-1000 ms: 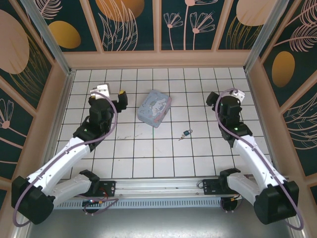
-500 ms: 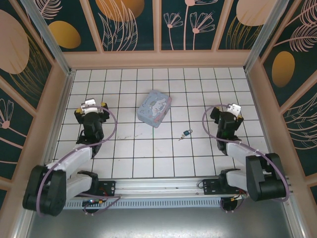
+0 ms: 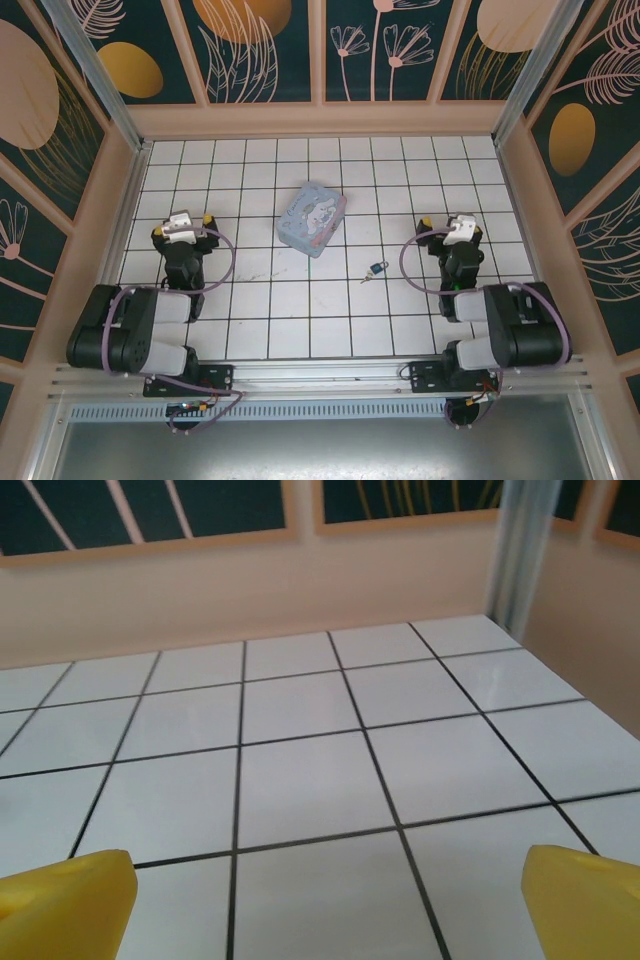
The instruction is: Unlock a padlock with a key
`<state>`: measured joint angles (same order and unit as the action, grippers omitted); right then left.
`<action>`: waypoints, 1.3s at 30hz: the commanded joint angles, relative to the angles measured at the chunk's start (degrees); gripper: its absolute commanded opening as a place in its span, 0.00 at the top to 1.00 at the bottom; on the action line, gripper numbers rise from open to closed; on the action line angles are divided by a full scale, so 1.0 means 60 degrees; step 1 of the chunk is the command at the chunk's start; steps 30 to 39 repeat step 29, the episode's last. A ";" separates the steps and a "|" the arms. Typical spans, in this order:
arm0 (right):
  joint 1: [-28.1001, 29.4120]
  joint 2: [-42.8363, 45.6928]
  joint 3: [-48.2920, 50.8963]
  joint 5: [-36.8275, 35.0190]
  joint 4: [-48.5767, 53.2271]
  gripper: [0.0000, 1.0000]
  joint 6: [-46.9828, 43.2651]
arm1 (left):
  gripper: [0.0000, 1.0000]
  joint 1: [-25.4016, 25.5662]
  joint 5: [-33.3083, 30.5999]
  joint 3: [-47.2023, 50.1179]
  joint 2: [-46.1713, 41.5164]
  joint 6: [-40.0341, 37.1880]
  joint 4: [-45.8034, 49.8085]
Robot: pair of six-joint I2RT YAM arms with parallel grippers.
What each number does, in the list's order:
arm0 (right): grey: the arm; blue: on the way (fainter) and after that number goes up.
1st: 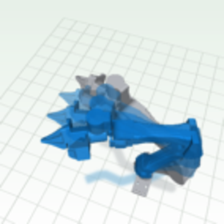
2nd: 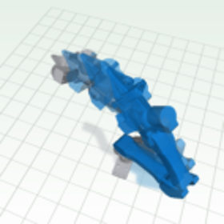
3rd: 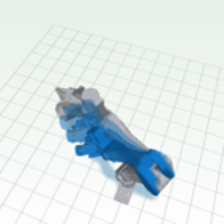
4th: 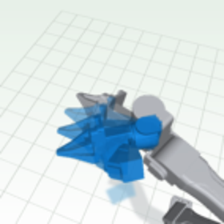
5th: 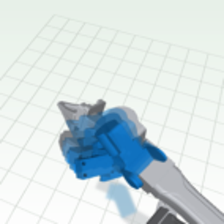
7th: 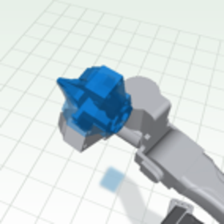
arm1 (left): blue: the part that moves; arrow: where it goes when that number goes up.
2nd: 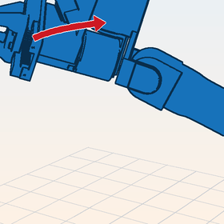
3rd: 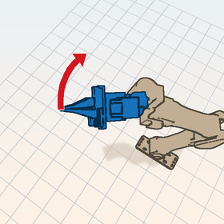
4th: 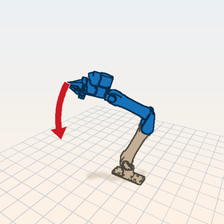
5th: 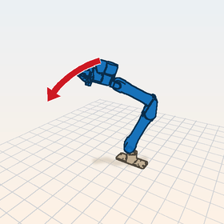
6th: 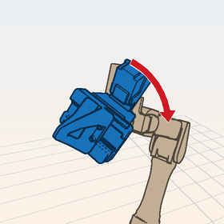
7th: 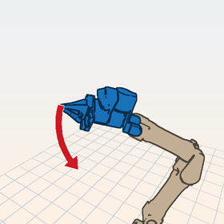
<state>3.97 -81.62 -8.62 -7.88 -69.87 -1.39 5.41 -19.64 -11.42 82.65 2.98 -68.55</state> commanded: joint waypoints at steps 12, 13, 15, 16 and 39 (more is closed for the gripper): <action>-0.1213 -0.1096 -0.0821 0.1910 -0.0194 0.01 0.0511 | 0.01 -0.0755 0.1677 -0.0386 0.0789 0.0282 -0.0718; -0.1030 -0.1110 -0.0820 0.1475 -0.0207 0.01 0.0422 | 0.01 -0.0755 0.1675 -0.0382 0.0781 0.0279 -0.0720; -0.0966 -0.1113 -0.0826 0.1377 -0.0200 0.01 0.0396 | 0.01 -0.0755 0.1666 -0.0340 0.0767 0.0279 -0.0774; -0.0965 -0.1095 -0.0821 0.1379 -0.0194 0.01 0.0393 | 0.01 -0.0755 0.1662 -0.0324 0.0742 0.0279 -0.0798; -0.0980 -0.1102 -0.0835 0.1443 -0.0187 0.01 0.0403 | 0.01 -0.0755 0.1676 -0.0322 0.0751 0.0264 -0.0791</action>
